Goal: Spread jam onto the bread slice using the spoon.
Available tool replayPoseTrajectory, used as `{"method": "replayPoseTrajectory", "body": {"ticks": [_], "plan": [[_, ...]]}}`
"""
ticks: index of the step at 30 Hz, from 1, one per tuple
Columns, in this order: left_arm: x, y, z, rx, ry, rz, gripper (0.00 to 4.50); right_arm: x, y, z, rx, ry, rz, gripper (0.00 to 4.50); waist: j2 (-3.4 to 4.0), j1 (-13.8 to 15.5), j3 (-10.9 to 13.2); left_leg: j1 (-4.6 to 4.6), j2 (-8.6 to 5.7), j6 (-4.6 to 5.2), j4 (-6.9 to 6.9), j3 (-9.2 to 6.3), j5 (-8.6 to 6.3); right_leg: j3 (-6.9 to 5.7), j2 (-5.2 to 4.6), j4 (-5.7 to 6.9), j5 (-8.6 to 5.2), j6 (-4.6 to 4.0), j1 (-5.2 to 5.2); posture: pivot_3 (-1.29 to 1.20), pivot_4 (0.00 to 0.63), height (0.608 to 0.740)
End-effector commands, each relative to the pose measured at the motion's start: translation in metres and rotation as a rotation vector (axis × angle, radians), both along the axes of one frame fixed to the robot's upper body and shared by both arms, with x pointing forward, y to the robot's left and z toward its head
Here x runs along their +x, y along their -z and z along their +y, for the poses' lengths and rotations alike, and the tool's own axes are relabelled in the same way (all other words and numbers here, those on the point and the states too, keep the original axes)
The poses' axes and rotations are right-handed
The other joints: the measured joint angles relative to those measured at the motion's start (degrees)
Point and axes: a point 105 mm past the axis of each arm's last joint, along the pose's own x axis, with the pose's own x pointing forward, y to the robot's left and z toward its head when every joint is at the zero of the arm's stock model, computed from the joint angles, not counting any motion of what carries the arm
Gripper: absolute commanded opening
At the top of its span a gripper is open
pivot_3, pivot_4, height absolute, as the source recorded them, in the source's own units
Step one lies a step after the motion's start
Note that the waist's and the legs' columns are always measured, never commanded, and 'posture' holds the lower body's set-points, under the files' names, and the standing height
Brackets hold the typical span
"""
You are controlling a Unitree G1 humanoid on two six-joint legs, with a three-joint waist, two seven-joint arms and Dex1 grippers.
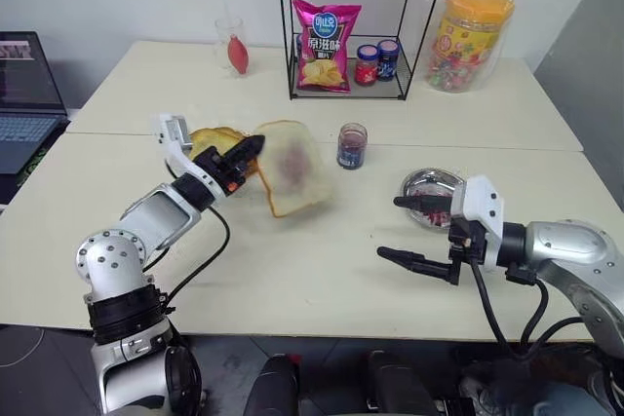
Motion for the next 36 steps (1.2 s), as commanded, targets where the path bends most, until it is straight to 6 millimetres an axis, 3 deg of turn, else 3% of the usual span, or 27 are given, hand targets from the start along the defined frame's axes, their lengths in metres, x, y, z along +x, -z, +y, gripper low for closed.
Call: {"method": "replayPoseTrajectory", "body": {"ticks": [1,4,7,11,18,28,36], "plan": [[-0.025,0.015,-0.038,0.059,0.250,0.084,0.01,-0.015,-0.002,-0.005,0.005,0.011,0.019,4.50,0.00,0.2,0.0,0.00,0.00,0.00,0.00,-0.01,0.00,-0.01,0.00,0.00,0.00,0.00,0.00,0.00,0.150,0.740],[-0.023,0.061,-0.047,0.232,0.281,0.203,0.01,-0.022,0.004,-0.006,-0.001,0.020,0.047,4.50,0.00,0.2,0.0,-0.02,-0.04,0.00,-0.02,0.00,-0.01,0.02,-0.02,-0.02,-0.03,-0.01,0.01,0.00,0.150,0.740],[-0.008,0.083,-0.039,0.309,0.228,0.231,0.01,-0.026,0.007,-0.007,-0.017,0.021,0.059,4.50,0.00,0.1,0.0,0.00,-0.06,0.01,-0.01,0.05,0.00,0.04,-0.03,-0.01,-0.02,-0.02,-0.01,0.00,0.150,0.740],[0.009,0.095,-0.032,0.424,0.194,0.195,0.01,-0.030,0.009,-0.010,-0.037,0.022,0.075,4.50,0.02,0.0,0.0,0.07,-0.01,0.01,-0.02,0.04,0.01,0.01,0.01,0.08,-0.20,-0.45,-0.02,0.00,0.150,0.740],[0.024,0.092,-0.026,0.544,0.189,0.061,0.01,-0.042,0.019,-0.012,-0.087,-0.015,0.143,4.50,0.01,0.0,0.0,-0.05,-0.04,0.02,-0.09,0.08,-0.01,0.03,-0.04,-0.08,-0.12,-0.24,-0.04,0.00,0.150,0.740],[0.009,0.083,-0.052,0.488,0.352,-0.010,0.01,-0.043,0.016,-0.008,-0.074,-0.042,0.149,4.50,0.01,0.0,0.0,-0.04,-0.01,0.02,-0.14,0.03,-0.01,-0.03,-0.03,-0.06,-0.13,-0.21,-0.05,0.00,0.150,0.740],[0.012,0.087,-0.054,0.556,0.331,-0.028,0.01,-0.040,0.017,-0.009,-0.080,-0.033,0.134,4.50,0.01,0.0,0.0,-0.04,-0.01,0.02,-0.14,0.02,-0.01,-0.04,-0.02,-0.06,-0.12,-0.19,-0.05,0.00,0.150,0.740]]}}
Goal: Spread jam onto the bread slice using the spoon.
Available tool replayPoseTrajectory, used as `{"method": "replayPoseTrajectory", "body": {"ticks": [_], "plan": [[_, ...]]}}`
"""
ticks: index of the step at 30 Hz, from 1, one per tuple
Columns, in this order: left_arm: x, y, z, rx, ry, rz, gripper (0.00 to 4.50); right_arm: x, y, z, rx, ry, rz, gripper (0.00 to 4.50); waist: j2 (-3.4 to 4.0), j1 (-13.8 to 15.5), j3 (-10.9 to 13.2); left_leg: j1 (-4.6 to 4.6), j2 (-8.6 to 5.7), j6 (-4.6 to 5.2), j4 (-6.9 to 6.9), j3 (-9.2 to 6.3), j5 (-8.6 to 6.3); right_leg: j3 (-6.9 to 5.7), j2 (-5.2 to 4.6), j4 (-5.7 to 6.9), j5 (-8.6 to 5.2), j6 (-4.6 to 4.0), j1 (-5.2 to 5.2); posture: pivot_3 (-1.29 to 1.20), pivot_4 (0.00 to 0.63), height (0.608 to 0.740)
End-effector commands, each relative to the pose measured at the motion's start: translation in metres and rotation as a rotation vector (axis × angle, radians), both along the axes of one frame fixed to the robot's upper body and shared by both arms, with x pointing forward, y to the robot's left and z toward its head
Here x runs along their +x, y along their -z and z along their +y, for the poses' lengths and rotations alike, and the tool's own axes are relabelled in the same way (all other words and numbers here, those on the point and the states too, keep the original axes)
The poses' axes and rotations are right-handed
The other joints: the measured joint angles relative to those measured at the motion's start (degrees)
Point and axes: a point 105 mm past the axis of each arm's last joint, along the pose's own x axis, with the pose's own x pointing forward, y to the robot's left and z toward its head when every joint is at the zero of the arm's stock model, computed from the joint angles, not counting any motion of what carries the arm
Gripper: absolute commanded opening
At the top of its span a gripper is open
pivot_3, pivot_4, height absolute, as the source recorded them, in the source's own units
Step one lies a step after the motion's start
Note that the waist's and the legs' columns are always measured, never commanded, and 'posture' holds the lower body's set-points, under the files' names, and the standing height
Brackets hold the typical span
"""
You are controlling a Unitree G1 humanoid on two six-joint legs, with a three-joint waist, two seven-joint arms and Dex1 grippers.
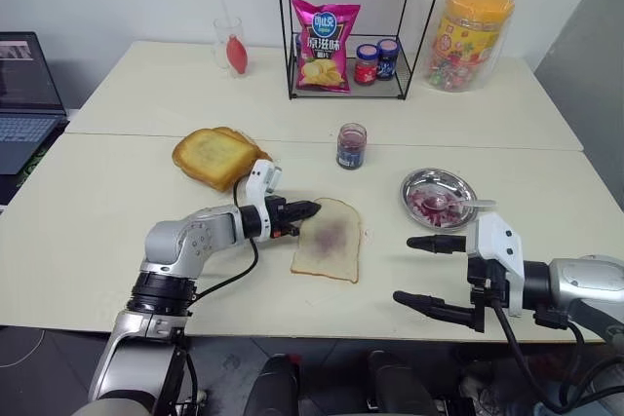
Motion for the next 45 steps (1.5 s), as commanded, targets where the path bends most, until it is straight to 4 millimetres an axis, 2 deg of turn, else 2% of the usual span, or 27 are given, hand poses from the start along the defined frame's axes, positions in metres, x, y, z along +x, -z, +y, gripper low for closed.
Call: {"method": "replayPoseTrajectory", "body": {"ticks": [1,3,4,6,7,18,21,23,24,25,27,30,34,38,41,45], "plan": [[0.003,-0.009,-0.002,0.048,0.004,-0.081,0.01,-0.001,-0.006,0.003,-0.009,-0.022,-0.046,4.50,0.00,0.0,0.0,0.00,0.00,0.00,0.00,0.01,0.00,0.01,0.00,0.00,0.00,0.00,0.00,0.00,0.150,0.740],[0.004,-0.010,0.000,0.067,-0.010,-0.105,0.01,-0.001,-0.006,0.003,-0.008,-0.022,-0.047,4.50,0.00,0.0,0.0,0.00,0.00,0.00,0.00,0.00,0.00,0.00,0.00,0.00,0.00,0.00,0.00,0.00,0.150,0.740],[0.004,-0.010,0.001,0.079,-0.019,-0.122,0.46,-0.001,-0.006,0.003,-0.008,-0.021,-0.050,4.50,0.00,0.0,0.0,0.00,0.00,0.00,0.00,0.00,0.00,0.01,0.00,0.00,0.00,0.00,0.00,0.00,0.150,0.740],[0.005,-0.009,0.004,0.115,-0.027,-0.150,0.61,0.000,-0.006,0.003,-0.006,-0.020,-0.051,4.50,0.00,0.0,0.0,0.00,0.00,0.00,0.00,0.01,0.00,0.01,0.00,0.00,0.00,0.00,0.00,0.00,0.150,0.740],[0.005,-0.009,0.004,0.126,-0.031,-0.159,0.92,0.000,-0.006,0.003,-0.006,-0.020,-0.051,4.50,0.00,0.0,0.0,0.00,0.00,0.00,0.00,0.00,0.00,0.01,0.00,0.00,0.00,0.00,0.00,0.00,0.150,0.740],[0.006,-0.015,0.030,0.264,-0.117,-0.310,3.26,0.006,-0.010,0.003,0.002,0.006,-0.113,4.50,0.00,0.0,0.0,0.01,0.01,0.00,0.00,0.00,0.00,0.01,0.00,0.00,0.01,0.01,0.00,0.00,0.150,0.740],[0.004,-0.031,0.035,0.280,-0.112,-0.431,3.96,0.016,-0.019,-0.004,0.041,0.092,-0.199,4.50,0.00,0.0,0.0,0.01,0.02,0.00,0.00,0.00,0.00,0.01,0.00,0.00,0.01,0.01,0.00,0.00,0.150,0.740],[0.000,-0.049,0.033,0.287,-0.079,-0.542,4.04,0.027,-0.029,-0.016,0.091,0.206,-0.248,4.50,0.01,0.0,0.0,0.01,0.02,0.00,0.00,0.00,0.00,0.01,0.00,0.01,0.00,0.00,0.00,0.00,0.150,0.740],[-0.012,-0.072,0.023,0.271,0.011,-0.659,4.04,0.040,-0.036,-0.035,0.120,0.355,-0.324,4.50,0.00,0.0,0.0,0.01,0.02,0.00,0.00,0.00,0.00,0.01,0.00,0.01,0.01,0.01,0.00,0.00,0.150,0.740],[-0.022,-0.086,0.016,0.261,0.081,-0.741,4.04,0.048,-0.040,-0.049,0.138,0.464,-0.377,4.50,-0.03,0.0,0.0,0.01,0.02,0.00,0.00,0.02,0.00,0.03,0.00,0.01,0.01,0.01,0.00,0.00,0.150,0.740],[-0.039,-0.101,0.005,0.247,0.188,-0.822,4.04,0.055,-0.043,-0.069,0.157,0.600,-0.430,4.50,-0.02,0.2,0.0,-0.02,0.01,-0.01,0.01,0.05,0.00,0.04,-0.02,-0.01,0.01,0.01,0.00,0.00,0.150,0.740],[-0.071,-0.105,-0.014,0.288,0.443,-0.893,4.46,0.070,-0.045,-0.113,0.340,0.924,-0.437,4.50,0.00,0.1,0.0,0.01,0.01,-0.01,-0.03,0.07,0.00,0.04,-0.06,-0.02,0.00,-0.02,0.00,0.00,0.150,0.740],[-0.080,-0.103,-0.024,0.291,0.540,-0.883,4.46,0.078,-0.032,-0.139,0.480,1.126,-0.359,4.50,0.28,-0.1,0.0,0.06,-0.01,0.00,-0.05,0.13,0.00,0.10,-0.06,0.07,-0.05,-0.11,0.00,0.00,0.150,0.740],[-0.092,-0.099,-0.036,0.242,0.646,-0.849,4.46,0.087,-0.005,-0.151,0.631,1.244,-0.184,4.50,0.33,-0.3,0.0,0.12,0.06,0.02,0.00,0.13,0.01,0.16,0.06,0.21,-0.07,-0.15,-0.01,0.00,0.150,0.740],[-0.093,-0.097,-0.040,0.234,0.666,-0.845,4.46,0.096,0.018,-0.154,0.645,1.288,-0.084,4.50,0.37,-0.3,0.1,0.11,0.08,0.02,-0.01,0.14,0.01,0.17,0.10,0.21,-0.06,-0.14,-0.01,0.00,0.150,0.740],[-0.093,-0.092,-0.043,0.248,0.686,-0.851,4.46,0.106,0.027,-0.152,0.733,1.286,0.014,4.50,0.46,-0.3,0.1,0.11,0.08,0.02,-0.01,0.13,0.01,0.16,0.11,0.22,-0.06,-0.13,-0.02,0.00,0.150,0.740]]}}
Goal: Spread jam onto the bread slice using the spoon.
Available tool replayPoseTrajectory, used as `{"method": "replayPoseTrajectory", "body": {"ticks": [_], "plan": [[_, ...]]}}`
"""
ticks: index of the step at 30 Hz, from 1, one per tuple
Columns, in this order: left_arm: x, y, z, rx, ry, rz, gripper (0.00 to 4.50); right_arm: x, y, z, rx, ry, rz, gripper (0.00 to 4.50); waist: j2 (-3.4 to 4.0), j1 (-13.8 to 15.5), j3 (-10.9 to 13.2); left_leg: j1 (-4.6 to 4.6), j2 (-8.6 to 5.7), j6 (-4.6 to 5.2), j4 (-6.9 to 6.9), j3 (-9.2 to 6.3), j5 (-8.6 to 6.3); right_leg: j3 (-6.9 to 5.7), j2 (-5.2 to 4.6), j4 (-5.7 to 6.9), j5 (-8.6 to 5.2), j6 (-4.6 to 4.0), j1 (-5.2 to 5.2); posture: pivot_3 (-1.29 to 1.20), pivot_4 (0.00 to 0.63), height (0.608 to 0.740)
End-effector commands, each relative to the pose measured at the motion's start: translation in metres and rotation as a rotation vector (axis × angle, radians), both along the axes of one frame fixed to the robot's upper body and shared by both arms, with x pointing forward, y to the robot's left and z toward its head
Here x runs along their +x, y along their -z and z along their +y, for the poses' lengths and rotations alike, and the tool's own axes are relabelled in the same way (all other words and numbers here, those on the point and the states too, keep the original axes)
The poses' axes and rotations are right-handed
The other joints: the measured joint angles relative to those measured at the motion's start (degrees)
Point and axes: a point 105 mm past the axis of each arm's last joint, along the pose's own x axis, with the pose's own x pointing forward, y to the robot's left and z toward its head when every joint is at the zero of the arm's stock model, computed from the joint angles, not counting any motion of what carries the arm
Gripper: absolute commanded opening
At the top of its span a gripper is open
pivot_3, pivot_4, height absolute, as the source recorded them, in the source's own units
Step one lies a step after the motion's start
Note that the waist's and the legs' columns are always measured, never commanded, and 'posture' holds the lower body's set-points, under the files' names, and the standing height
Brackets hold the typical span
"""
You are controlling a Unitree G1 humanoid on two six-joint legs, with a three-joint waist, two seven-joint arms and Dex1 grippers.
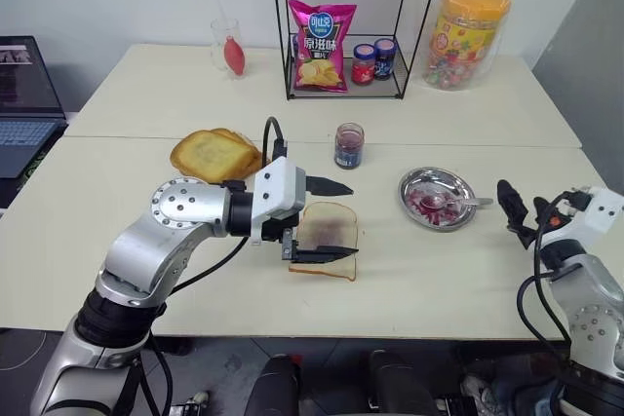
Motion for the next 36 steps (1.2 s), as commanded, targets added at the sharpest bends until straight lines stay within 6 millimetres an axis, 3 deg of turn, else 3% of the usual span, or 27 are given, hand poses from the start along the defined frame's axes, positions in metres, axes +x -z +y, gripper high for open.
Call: {"method": "replayPoseTrajectory", "body": {"ticks": [1,4,10,27,31,36], "plan": [[-0.005,-0.001,-0.006,0.017,0.049,-0.046,4.46,0.009,-0.010,0.001,0.098,-0.004,-0.048,4.50,0.04,0.0,0.0,0.00,0.00,0.00,0.00,0.00,0.00,0.00,0.01,0.00,0.00,0.00,-0.01,0.00,0.150,0.740],[-0.005,0.003,-0.007,0.024,0.052,-0.051,4.46,0.014,-0.008,0.000,0.175,0.002,-0.049,4.50,0.07,0.0,0.0,0.00,0.01,0.00,0.00,-0.01,0.00,0.00,0.03,0.02,0.00,0.00,-0.01,0.00,0.150,0.740],[-0.005,0.009,-0.007,0.023,0.038,-0.031,4.46,0.025,0.001,0.018,0.355,-0.081,-0.033,4.50,0.10,-0.1,0.0,0.00,0.03,0.01,-0.01,-0.02,0.00,-0.01,0.05,0.02,0.00,0.00,-0.01,0.00,0.150,0.740],[-0.002,0.019,-0.002,0.046,0.024,-0.038,4.46,0.035,0.008,0.028,0.400,-0.104,-0.014,4.50,0.17,-0.1,0.0,-0.01,0.03,0.01,-0.01,-0.02,0.00,0.00,0.07,0.02,0.00,0.00,-0.02,0.00,0.150,0.740],[-0.002,0.019,-0.002,0.046,0.026,-0.038,4.50,0.038,0.008,0.025,0.416,-0.092,-0.016,3.79,0.17,-0.1,0.0,0.00,0.04,0.01,-0.01,-0.01,0.00,0.00,0.07,0.04,0.00,0.00,-0.02,0.00,0.150,0.740],[-0.002,0.019,-0.003,0.048,0.026,-0.040,4.50,0.039,0.009,0.025,0.416,-0.095,-0.014,2.58,0.17,-0.2,0.0,-0.01,0.04,0.01,-0.01,-0.02,0.00,0.00,0.07,0.02,0.00,0.00,-0.02,0.00,0.150,0.740]]}}
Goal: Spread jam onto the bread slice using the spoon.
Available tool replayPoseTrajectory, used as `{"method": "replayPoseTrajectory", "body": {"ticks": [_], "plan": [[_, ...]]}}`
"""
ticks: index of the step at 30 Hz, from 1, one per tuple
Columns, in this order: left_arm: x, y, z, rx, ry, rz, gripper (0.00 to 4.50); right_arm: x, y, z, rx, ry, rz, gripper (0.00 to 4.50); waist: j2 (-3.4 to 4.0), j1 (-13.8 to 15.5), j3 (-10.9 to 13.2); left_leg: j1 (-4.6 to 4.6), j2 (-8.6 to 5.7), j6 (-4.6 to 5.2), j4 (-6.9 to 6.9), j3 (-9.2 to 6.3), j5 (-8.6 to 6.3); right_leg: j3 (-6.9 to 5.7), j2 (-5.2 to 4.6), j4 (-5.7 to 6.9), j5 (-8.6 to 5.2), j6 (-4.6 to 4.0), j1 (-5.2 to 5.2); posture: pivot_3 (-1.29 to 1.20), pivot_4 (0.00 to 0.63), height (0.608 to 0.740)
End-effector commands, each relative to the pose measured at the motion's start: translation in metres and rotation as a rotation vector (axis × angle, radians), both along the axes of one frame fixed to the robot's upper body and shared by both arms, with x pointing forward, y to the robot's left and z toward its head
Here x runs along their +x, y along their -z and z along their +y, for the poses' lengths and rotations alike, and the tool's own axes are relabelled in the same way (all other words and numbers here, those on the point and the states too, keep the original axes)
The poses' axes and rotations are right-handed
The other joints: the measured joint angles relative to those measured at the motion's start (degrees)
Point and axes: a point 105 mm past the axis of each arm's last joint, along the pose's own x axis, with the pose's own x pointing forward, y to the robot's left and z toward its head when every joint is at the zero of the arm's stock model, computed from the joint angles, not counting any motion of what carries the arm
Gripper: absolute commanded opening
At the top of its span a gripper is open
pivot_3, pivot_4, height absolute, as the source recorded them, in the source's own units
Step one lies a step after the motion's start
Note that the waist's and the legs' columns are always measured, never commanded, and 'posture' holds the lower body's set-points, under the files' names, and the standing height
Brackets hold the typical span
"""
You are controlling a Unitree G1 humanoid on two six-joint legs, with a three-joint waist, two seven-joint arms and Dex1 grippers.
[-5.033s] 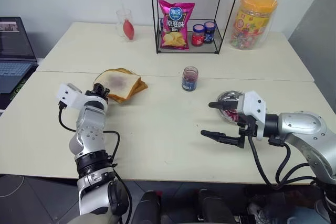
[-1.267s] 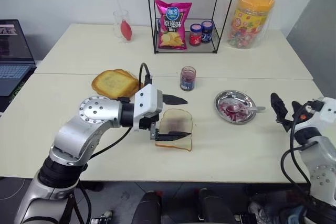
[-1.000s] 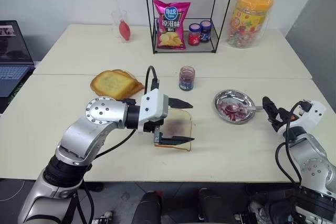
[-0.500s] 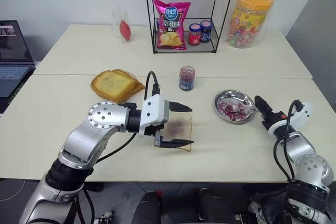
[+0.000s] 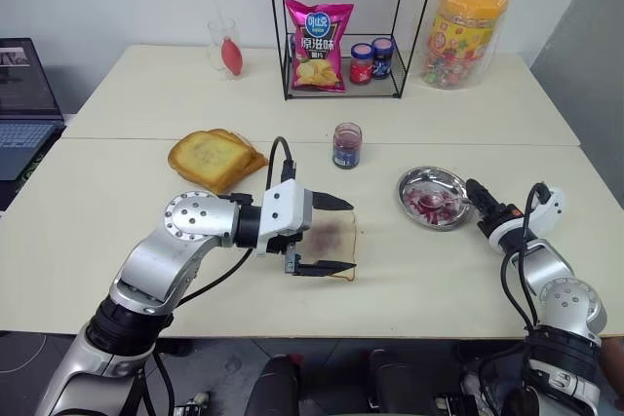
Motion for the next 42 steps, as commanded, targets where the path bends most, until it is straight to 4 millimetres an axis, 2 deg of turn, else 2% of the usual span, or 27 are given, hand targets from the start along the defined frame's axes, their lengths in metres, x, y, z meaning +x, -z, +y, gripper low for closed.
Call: {"method": "replayPoseTrajectory", "body": {"ticks": [1,5,8,12,17,25,28,30,32,34,38,42], "plan": [[-0.001,-0.005,-0.003,-0.006,0.012,-0.032,4.50,0.002,-0.013,-0.004,0.010,0.010,-0.056,2.37,0.00,0.0,0.0,0.00,0.00,0.00,0.00,0.00,0.00,0.00,0.00,0.00,0.00,0.00,0.00,0.00,0.150,0.740],[-0.001,-0.005,-0.002,-0.007,0.008,-0.030,4.50,0.002,-0.013,-0.006,0.012,0.016,-0.057,1.54,0.00,0.0,0.0,0.01,0.00,0.00,0.00,-0.01,0.00,0.00,0.00,0.01,0.00,0.00,0.00,0.00,0.150,0.740],[0.001,-0.005,0.001,-0.008,-0.011,-0.025,4.50,0.001,-0.014,-0.007,0.012,0.013,-0.060,0.73,0.00,0.0,0.0,0.01,0.00,0.00,0.00,0.00,0.00,0.00,0.00,0.02,0.00,0.00,0.00,0.00,0.150,0.740],[0.008,-0.006,0.007,-0.022,-0.060,-0.017,4.50,-0.002,-0.019,-0.007,0.011,0.010,-0.080,0.06,0.01,0.0,0.0,0.01,0.00,0.00,0.00,0.00,0.00,0.00,0.00,0.01,0.00,0.00,0.00,0.00,0.150,0.740],[0.015,-0.008,0.015,-0.040,-0.116,-0.010,4.50,-0.005,-0.026,-0.009,0.017,0.005,-0.116,0.06,0.02,0.0,0.0,0.02,0.00,0.00,0.01,-0.02,0.00,-0.01,0.00,0.02,0.01,0.01,0.02,0.00,0.150,0.740],[0.017,-0.016,0.025,-0.082,-0.170,0.015,4.50,-0.015,-0.058,-0.005,-0.004,-0.041,-0.209,0.06,0.08,0.0,0.0,-0.02,0.01,0.00,-0.01,-0.01,0.00,0.00,0.01,0.01,0.00,0.01,-0.02,0.00,0.150,0.740],[0.020,-0.021,0.031,-0.112,-0.218,0.025,4.50,-0.019,-0.079,0.001,-0.026,-0.083,-0.263,0.06,0.10,0.0,0.0,-0.02,0.01,0.01,-0.01,-0.01,0.00,0.00,0.00,0.01,0.00,0.00,-0.03,0.00,0.150,0.740],[0.027,-0.027,0.045,-0.151,-0.322,0.022,4.50,-0.013,-0.116,0.030,-0.083,-0.178,-0.350,0.06,0.11,0.0,0.0,-0.01,0.01,0.01,-0.01,-0.02,0.00,-0.01,0.01,0.01,0.00,0.00,-0.03,0.00,0.150,0.740],[0.033,-0.031,0.057,-0.172,-0.402,0.019,4.50,-0.008,-0.141,0.050,-0.118,-0.234,-0.410,0.06,0.34,-0.7,0.2,-0.03,0.02,0.01,0.02,0.07,0.00,0.10,0.01,0.04,0.01,0.01,-0.07,0.00,0.150,0.740],[0.046,-0.031,0.072,-0.178,-0.524,-0.009,4.50,0.008,-0.162,0.073,-0.160,-0.276,-0.452,0.06,0.37,-1.4,0.2,-0.07,0.03,0.04,0.02,0.20,0.02,0.22,0.01,0.15,0.07,0.02,-0.25,0.00,0.150,0.740],[0.058,-0.033,0.082,-0.200,-0.624,-0.025,4.50,0.033,-0.185,0.107,-0.261,-0.343,-0.488,0.06,0.36,-1.6,0.2,-0.04,0.17,0.11,-0.03,0.09,0.07,0.11,0.22,0.18,0.09,-0.04,-0.27,0.00,0.150,0.740],[0.062,-0.033,0.085,-0.203,-0.663,-0.021,4.50,0.056,-0.194,0.130,-0.349,-0.378,-0.505,0.06,0.34,-0.9,0.2,-0.21,0.21,0.11,-0.08,0.02,0.06,0.03,0.26,0.10,0.06,-0.09,-0.36,0.00,0.150,0.740]]}}
